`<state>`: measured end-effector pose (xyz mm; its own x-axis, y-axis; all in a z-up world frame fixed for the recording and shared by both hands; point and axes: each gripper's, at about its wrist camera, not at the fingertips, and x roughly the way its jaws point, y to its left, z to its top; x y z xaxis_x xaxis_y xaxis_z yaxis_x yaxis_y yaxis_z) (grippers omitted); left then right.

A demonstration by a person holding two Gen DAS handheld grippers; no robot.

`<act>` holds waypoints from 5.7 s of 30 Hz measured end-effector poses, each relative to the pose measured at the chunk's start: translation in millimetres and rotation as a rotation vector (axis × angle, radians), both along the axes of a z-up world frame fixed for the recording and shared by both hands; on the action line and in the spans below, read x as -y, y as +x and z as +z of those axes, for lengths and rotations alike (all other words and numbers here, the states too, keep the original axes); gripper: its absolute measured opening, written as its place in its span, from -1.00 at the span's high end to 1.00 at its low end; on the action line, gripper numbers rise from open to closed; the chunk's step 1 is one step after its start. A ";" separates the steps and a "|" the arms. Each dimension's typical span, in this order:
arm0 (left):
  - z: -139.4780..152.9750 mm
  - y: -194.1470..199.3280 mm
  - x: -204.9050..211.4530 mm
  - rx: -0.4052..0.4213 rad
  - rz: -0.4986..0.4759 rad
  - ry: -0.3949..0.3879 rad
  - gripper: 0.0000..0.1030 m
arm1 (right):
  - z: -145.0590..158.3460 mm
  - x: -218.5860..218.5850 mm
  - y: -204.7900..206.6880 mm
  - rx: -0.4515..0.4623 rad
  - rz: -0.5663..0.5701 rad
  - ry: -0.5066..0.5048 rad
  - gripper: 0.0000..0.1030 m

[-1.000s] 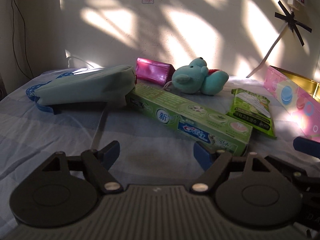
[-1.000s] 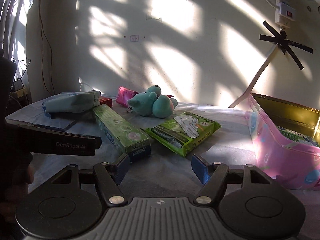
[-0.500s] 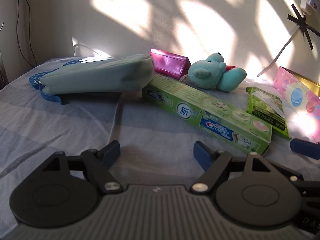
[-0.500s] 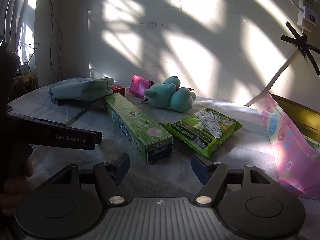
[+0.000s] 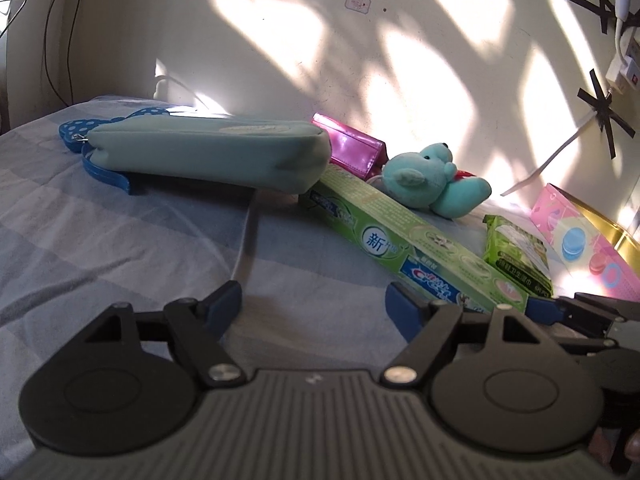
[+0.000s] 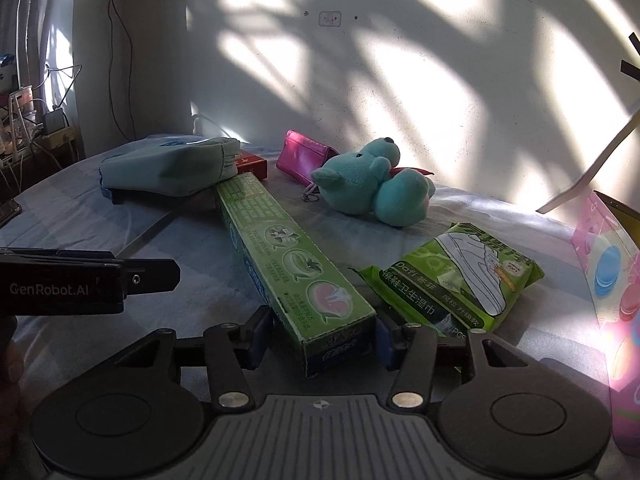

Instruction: Organize objects

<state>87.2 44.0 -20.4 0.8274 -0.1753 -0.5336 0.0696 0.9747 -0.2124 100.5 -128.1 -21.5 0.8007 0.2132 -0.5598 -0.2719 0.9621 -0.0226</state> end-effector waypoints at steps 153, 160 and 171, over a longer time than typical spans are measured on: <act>15.8 46.1 -191.5 0.053 0.305 -0.083 -0.42 | -3.3 -51.2 102.3 -0.373 -0.088 0.881 0.33; 27.5 28.8 -152.5 0.066 0.105 -0.140 -0.57 | -6.1 47.7 9.0 -0.411 -0.110 0.874 0.35; 24.0 30.7 -28.4 -0.015 -0.246 -0.107 -0.75 | 23.8 90.2 -101.1 -0.093 -0.173 0.409 -0.78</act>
<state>117.9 72.3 3.6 0.7451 -0.4258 -0.5133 0.2974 0.9010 -0.3159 -0.5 -218.3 2.3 0.7945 0.2990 -0.5285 -0.0893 0.9184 0.3855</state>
